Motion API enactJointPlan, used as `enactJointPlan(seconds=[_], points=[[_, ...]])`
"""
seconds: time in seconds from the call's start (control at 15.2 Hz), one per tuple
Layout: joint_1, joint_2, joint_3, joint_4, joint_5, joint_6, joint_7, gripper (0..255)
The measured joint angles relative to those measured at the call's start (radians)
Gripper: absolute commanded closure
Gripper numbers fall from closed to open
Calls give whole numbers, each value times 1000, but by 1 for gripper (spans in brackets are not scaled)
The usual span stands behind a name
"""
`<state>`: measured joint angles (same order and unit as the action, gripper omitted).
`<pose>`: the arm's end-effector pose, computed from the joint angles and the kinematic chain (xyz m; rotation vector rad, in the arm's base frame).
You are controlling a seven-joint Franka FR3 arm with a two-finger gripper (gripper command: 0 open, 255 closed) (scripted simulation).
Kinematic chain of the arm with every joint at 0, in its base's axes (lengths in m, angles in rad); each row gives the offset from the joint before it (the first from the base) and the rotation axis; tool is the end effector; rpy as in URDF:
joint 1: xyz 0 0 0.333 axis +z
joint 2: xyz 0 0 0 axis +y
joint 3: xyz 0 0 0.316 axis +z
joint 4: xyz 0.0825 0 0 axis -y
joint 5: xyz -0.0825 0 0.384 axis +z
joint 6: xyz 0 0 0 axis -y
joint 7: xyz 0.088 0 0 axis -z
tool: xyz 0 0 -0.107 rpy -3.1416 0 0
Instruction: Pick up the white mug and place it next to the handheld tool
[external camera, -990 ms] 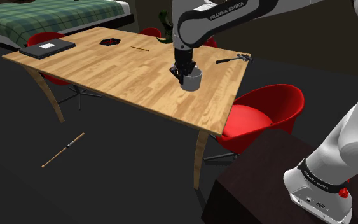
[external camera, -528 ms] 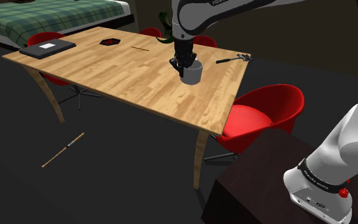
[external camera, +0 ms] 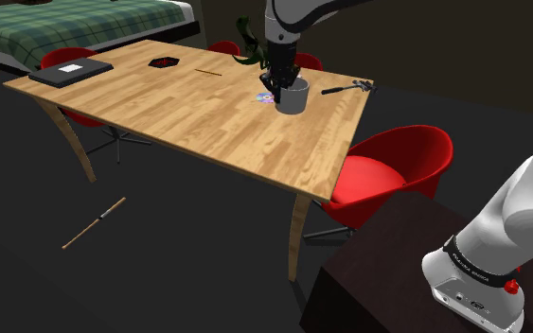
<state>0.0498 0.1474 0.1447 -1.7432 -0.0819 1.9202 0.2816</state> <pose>0.5999 0.1080 0.4877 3.0921 -0.0961 0.0676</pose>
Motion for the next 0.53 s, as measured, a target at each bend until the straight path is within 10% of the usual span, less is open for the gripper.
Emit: enactJointPlan(seconds=[0.53], points=[[-103,-71,-79,-101,23,41,-185,255]])
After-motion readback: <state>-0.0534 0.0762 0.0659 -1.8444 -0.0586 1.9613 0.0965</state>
